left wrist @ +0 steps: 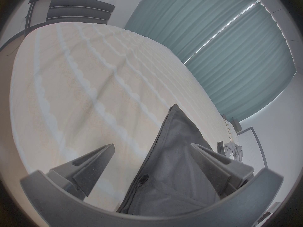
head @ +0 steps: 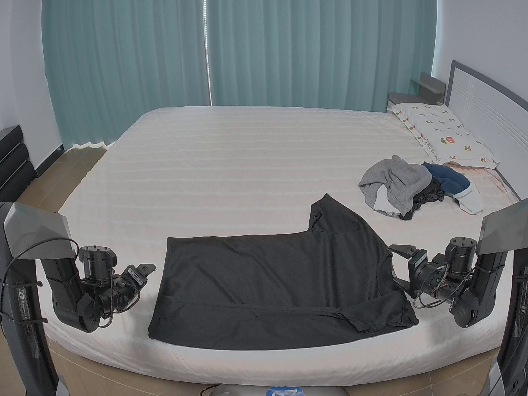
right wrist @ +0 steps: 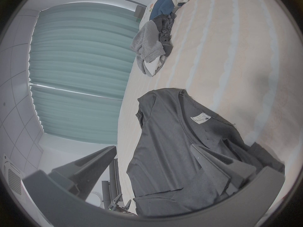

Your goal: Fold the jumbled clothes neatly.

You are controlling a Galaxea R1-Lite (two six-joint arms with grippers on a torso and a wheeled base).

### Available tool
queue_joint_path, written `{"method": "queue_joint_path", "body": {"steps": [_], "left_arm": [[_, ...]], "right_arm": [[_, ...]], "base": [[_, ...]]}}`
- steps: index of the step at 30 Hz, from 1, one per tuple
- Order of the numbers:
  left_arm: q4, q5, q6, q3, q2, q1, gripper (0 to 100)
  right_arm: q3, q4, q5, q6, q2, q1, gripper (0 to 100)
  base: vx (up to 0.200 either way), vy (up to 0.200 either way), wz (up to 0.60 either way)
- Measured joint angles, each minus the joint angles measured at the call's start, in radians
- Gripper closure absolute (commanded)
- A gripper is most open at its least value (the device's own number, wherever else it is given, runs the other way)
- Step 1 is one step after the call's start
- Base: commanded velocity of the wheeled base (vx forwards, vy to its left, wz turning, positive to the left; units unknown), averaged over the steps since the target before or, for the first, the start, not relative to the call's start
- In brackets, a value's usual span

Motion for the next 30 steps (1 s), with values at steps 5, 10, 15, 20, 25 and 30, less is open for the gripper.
{"method": "queue_joint_path", "body": {"steps": [5,10,15,20,25,30], "left_arm": [[0.002,0.0,-0.001,-0.003,0.0,0.0,0],[0.001,0.0,-0.004,0.001,0.0,-0.001,0],[0.001,0.001,-0.006,0.011,0.0,-0.005,0],[0.001,0.002,-0.006,0.02,-0.002,-0.011,0],[0.001,0.004,-0.005,0.015,-0.01,-0.011,0],[0.005,0.006,-0.003,-0.007,-0.018,-0.011,0]], "right_arm": [[0.0,0.0,-0.001,0.0,0.0,0.0,0],[0.0,0.0,-0.001,0.0,0.001,0.0,0],[0.0,0.0,-0.001,0.0,0.001,0.001,0],[0.001,0.0,-0.001,0.0,0.001,-0.001,0],[0.002,0.0,-0.003,-0.002,0.001,0.002,0],[0.005,0.0,-0.005,-0.005,0.003,0.01,0]], "base": [[0.0,-0.08,0.0],[0.0,-0.12,0.0],[0.0,0.0,0.0],[0.0,0.0,0.0],[0.0,0.0,0.0],[0.0,0.0,0.0]]}}
